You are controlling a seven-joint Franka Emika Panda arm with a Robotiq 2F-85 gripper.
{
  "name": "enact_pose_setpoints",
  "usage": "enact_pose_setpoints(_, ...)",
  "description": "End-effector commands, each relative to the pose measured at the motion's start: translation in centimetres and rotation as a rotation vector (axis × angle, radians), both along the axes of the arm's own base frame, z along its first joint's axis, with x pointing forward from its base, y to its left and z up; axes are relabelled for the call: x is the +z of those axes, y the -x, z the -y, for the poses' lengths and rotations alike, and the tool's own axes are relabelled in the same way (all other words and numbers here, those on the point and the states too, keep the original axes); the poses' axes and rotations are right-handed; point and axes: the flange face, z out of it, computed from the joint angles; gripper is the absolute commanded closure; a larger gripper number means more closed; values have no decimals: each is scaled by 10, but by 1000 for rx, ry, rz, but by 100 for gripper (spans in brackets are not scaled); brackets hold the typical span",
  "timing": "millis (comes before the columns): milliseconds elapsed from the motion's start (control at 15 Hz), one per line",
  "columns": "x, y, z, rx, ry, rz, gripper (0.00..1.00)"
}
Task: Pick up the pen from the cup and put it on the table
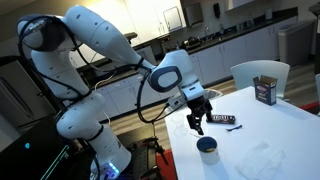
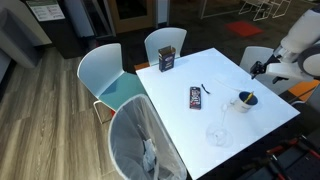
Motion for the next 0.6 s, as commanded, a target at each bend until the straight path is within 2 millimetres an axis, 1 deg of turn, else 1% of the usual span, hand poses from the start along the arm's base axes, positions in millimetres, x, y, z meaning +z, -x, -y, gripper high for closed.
enact_pose_setpoints(0,-23,7,-10,-77,17,-28,15)
enact_pose_setpoints(133,-37,7,-17,-96,17,-35,22)
enact_pose_setpoints(200,-45,6,-21,-100,18,-39,22)
enact_pose_setpoints(267,-52,5,-25,-110,24,-41,18)
enact_pose_setpoints(467,-72,2,-29,-139,54,-4,24)
enact_pose_setpoints(533,-78,1,-29,-149,64,9,24)
